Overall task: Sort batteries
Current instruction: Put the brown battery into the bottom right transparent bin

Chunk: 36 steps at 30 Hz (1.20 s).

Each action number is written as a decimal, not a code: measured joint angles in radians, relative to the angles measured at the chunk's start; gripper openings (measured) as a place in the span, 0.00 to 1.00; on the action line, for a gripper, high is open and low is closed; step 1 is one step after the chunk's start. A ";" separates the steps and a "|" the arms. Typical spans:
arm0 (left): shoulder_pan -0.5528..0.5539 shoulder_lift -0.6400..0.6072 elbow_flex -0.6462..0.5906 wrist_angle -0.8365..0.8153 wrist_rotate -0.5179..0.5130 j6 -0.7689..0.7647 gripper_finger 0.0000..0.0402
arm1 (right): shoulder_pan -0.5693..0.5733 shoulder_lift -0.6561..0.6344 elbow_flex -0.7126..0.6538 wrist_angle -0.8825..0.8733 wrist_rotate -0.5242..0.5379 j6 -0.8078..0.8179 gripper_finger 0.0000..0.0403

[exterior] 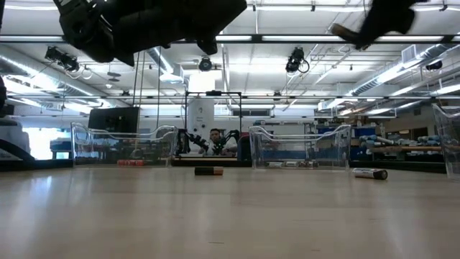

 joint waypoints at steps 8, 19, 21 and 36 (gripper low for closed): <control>0.005 -0.067 0.000 -0.116 0.001 0.050 0.25 | 0.208 0.062 0.034 -0.342 -0.325 0.500 0.14; 0.004 -0.139 0.000 -0.211 0.001 0.053 0.25 | 0.404 0.119 -0.075 -0.371 -0.498 0.952 0.14; 0.004 -0.140 0.000 -0.215 0.001 0.053 0.25 | 0.399 0.117 -0.122 -0.331 -0.503 0.979 0.14; 0.004 -0.142 0.000 -0.217 -0.009 0.074 0.25 | 0.271 0.115 -0.341 -0.159 -0.422 0.820 0.14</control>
